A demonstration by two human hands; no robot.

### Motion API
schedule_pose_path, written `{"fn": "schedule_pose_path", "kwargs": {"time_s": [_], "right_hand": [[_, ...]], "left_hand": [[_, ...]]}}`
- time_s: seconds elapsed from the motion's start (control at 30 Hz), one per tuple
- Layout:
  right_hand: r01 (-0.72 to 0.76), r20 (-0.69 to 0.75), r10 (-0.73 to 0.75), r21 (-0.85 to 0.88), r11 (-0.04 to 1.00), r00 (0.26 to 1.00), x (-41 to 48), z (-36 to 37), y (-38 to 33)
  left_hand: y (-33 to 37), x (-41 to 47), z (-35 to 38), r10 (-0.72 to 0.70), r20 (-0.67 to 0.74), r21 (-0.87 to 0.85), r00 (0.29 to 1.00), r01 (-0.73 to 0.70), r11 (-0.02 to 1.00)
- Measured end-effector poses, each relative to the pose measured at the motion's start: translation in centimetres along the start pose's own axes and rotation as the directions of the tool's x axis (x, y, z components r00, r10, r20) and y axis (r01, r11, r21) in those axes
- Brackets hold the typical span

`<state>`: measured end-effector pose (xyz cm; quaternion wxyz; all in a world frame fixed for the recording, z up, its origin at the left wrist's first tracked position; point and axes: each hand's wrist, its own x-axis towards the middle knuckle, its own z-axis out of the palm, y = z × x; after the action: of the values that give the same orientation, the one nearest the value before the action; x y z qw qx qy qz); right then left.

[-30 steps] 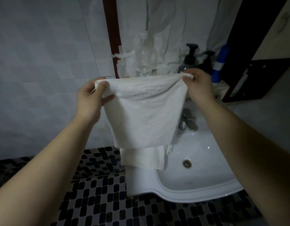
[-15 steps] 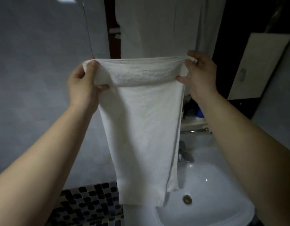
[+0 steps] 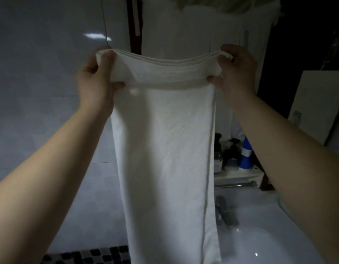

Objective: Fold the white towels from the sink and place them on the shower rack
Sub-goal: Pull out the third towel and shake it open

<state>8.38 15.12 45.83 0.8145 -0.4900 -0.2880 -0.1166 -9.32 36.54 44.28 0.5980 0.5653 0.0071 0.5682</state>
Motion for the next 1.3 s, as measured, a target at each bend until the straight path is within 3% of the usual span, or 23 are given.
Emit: {"fn": "schedule_pose_path", "kwargs": {"time_s": [0.23,0.53,0.8,0.97,1.1,1.3], "right_hand": [[0.004,0.007,-0.004,-0.008,1.0,1.0,-1.4,-1.2,1.0],[-0.062,-0.035,0.058,-0.132,0.989,0.998,-8.9,-3.8,0.3],[-0.069,-0.056,0.051,-0.397,0.915,0.997,-16.7,-7.6,-0.8],[-0.041,-0.028,0.031,-0.486,0.873,0.999,-21.3,-9.7,0.3],[-0.119,-0.058,0.104,-0.496,0.86,0.993,-25.5,-11.7,2.1],[-0.176,-0.063,0.169,-0.545,0.82,0.984,-28.6,-13.7,5.7]], "left_hand": [[-1.0,-1.2,-0.7,0.037,0.003,-0.001,0.999,-0.037,0.999],[-0.7,-7.6,-4.6,-0.053,0.021,0.035,0.998,0.052,0.998],[1.0,-14.5,-8.5,-0.231,0.033,0.089,0.972,0.227,0.97],[0.1,-18.0,-11.2,-0.467,0.008,0.124,0.884,0.463,0.878],[-1.5,-21.2,-13.2,-0.457,-0.01,0.166,0.889,0.452,0.876],[-5.1,-24.6,-15.1,-0.563,-0.047,0.187,0.825,0.561,0.807]]}}
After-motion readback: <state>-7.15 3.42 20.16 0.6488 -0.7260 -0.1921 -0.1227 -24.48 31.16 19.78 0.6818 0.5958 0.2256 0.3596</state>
